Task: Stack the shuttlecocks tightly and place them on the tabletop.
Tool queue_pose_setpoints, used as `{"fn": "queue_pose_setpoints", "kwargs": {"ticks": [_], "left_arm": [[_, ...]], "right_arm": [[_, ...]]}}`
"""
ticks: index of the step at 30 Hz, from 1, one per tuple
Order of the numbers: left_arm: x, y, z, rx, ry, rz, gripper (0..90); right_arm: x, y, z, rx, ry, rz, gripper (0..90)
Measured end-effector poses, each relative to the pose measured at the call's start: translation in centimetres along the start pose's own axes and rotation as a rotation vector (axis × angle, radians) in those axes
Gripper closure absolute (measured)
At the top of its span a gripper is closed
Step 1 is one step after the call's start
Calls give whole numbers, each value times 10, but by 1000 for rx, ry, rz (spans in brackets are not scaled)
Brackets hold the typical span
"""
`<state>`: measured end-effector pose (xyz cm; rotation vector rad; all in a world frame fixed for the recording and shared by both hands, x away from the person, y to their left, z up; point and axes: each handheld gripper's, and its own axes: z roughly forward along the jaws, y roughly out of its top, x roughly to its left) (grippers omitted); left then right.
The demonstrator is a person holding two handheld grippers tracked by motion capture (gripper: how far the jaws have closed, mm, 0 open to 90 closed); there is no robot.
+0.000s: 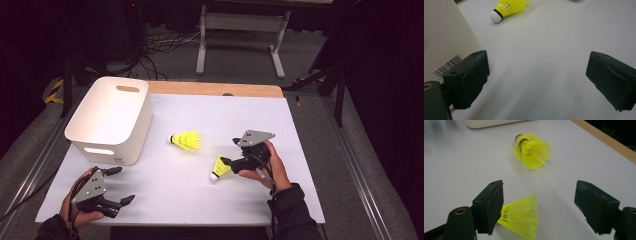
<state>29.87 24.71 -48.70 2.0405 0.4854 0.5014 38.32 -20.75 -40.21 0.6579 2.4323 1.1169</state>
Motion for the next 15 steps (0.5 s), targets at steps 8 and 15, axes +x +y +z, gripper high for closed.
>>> {"fn": "queue_pose_setpoints", "kwargs": {"ticks": [8, 15], "left_arm": [[-1, 0, -1, -2, 2, 5, 57], [-1, 0, 0, 1, -2, 4, 57]], "right_arm": [[3, -11, 2, 34, 43, -14, 239], [6, -23, 10, 99, 74, -37, 252]]}}
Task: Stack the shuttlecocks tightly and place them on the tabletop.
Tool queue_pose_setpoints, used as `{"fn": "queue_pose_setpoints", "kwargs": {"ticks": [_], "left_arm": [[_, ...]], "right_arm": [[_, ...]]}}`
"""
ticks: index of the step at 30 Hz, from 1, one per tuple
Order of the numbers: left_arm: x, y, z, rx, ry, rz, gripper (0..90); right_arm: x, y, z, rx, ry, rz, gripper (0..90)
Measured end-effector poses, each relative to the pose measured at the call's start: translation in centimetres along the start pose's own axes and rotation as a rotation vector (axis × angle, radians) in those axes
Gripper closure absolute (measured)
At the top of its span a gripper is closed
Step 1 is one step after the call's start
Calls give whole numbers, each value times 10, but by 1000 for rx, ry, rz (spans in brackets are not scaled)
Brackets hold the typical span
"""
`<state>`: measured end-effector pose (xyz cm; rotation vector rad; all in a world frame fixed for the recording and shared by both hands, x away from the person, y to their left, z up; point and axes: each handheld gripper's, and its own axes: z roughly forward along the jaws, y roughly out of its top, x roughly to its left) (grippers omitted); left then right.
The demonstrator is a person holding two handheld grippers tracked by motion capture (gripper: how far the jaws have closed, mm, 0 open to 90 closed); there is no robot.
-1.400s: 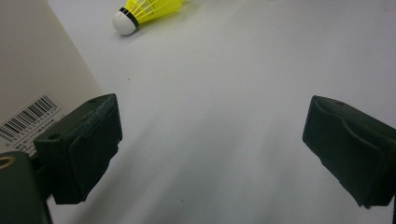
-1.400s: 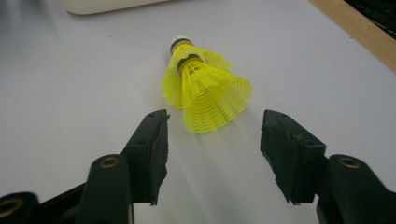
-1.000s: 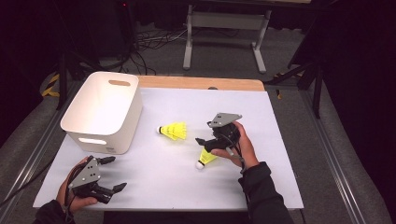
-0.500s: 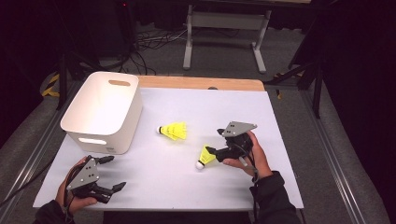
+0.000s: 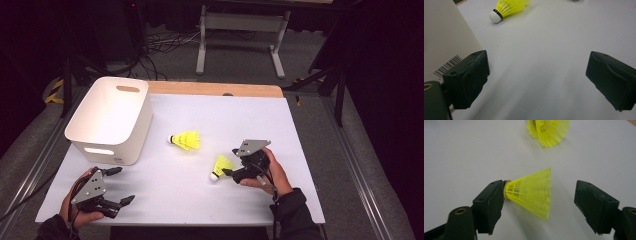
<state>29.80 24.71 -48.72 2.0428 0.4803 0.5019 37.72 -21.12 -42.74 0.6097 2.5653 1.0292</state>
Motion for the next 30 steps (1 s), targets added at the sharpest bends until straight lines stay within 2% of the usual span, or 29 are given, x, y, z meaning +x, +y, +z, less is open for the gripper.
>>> {"fn": "queue_pose_setpoints", "kwargs": {"ticks": [3, 7, 8, 9, 12, 20, 25, 30], "left_arm": [[0, 0, 1, 1, 0, 0, 57], [0, 0, 1, 5, -3, 0, 57], [0, 0, 1, 5, -3, 1, 57], [0, 0, 1, 4, -3, 0, 57], [0, 0, 1, 7, -3, 3, 57], [0, 0, 1, 10, -1, 3, 57], [0, 0, 1, 9, -1, 1, 57], [1, 0, 0, 2, 8, -5, 54]], "right_arm": [[2, -6, 7, 47, 19, -17, 262], [3, -9, 10, 62, 40, -35, 309], [4, -10, 11, 68, 51, -45, 356], [4, -10, 11, 68, 51, -45, 356], [6, -12, 11, 78, 71, -60, 471], [2, -14, 8, 61, 91, -68, 726], [1, -15, 4, 44, 111, -74, 842], [0, -15, 2, 36, 175, -74, 900]]}}
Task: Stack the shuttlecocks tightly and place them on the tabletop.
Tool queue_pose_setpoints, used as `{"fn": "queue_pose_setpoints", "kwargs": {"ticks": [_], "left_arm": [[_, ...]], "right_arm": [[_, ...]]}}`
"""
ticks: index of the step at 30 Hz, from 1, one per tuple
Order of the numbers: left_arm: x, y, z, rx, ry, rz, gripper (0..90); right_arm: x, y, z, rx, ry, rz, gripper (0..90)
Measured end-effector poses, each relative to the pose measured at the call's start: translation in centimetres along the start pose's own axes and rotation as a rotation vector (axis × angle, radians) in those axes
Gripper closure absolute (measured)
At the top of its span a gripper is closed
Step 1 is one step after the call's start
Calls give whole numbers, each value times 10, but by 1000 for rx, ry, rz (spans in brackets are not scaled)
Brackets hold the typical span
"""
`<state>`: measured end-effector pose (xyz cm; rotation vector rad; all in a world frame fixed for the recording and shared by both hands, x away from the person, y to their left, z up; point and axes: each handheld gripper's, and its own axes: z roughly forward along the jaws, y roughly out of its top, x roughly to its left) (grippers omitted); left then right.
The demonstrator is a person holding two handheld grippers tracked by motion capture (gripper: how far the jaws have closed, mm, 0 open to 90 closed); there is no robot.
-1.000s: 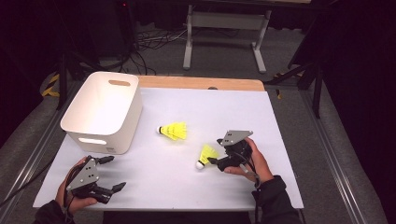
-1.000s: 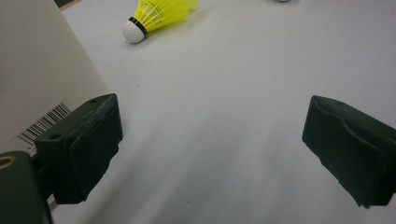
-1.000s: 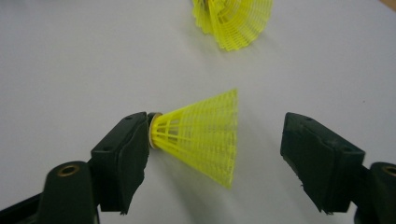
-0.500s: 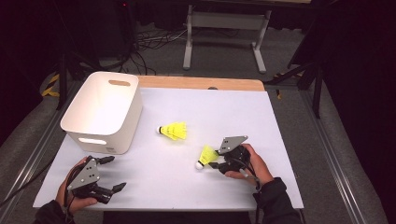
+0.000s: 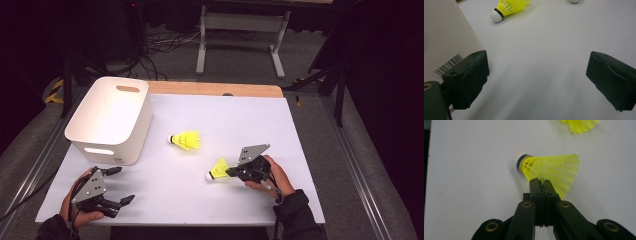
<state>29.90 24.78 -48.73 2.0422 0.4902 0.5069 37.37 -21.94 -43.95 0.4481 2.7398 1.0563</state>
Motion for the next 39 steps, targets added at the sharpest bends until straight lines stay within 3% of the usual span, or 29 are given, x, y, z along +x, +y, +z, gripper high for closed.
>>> {"fn": "queue_pose_setpoints", "kwargs": {"ticks": [8, 18, 22, 39], "left_arm": [[0, 0, 0, -4, -3, -4, 54], [0, 0, 0, -7, -4, -9, 49], [0, 0, 0, -10, -2, -9, 48], [0, -1, -1, -10, -5, -3, 42]], "right_arm": [[4, 4, -5, -38, -14, -9, 900], [2, 5, -13, -102, -88, 13, 900], [2, 5, -15, -128, -96, 25, 900], [5, 9, -23, -181, -149, 29, 900]]}}
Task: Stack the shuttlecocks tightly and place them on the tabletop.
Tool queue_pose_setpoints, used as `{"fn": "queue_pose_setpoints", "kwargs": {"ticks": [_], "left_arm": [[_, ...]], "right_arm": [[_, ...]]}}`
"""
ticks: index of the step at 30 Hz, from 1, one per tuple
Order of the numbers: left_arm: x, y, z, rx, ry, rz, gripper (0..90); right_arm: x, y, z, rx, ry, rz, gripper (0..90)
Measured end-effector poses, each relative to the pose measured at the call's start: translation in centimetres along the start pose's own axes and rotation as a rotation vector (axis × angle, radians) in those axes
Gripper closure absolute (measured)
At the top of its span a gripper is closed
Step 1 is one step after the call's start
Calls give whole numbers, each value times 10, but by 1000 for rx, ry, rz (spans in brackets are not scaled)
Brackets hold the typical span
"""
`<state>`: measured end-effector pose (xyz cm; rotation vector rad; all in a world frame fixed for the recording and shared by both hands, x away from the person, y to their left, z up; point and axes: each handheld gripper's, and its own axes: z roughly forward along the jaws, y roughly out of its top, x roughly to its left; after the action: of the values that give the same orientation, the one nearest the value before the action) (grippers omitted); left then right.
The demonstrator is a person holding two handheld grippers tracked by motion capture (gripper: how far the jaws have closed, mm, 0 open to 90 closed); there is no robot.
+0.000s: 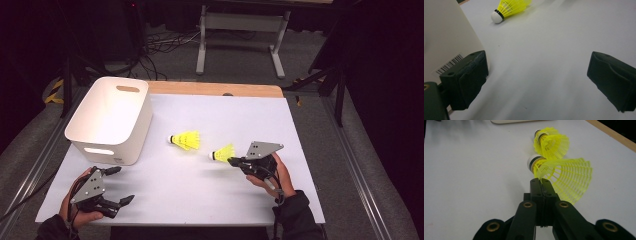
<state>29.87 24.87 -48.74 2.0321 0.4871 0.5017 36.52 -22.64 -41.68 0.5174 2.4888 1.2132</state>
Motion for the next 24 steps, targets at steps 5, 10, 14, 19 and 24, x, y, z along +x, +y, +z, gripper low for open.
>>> {"fn": "queue_pose_setpoints", "kwargs": {"ticks": [5, 10, 14, 19, 24], "left_arm": [[0, 0, 0, 2, -1, 3, 42], [0, 0, 0, 1, -3, 2, 41], [-1, 0, 0, 1, -7, 5, 41], [-1, 1, 0, -1, -5, 2, 41], [-1, 1, 0, -1, -4, 4, 41]], "right_arm": [[-1, 1, -4, -31, -21, 5, 900], [-2, 1, -6, -41, -36, 9, 900], [-3, 1, -8, -48, -48, 12, 900], [-4, 1, -10, -63, -66, 18, 900], [-6, 0, -11, -67, -79, 22, 900]]}}
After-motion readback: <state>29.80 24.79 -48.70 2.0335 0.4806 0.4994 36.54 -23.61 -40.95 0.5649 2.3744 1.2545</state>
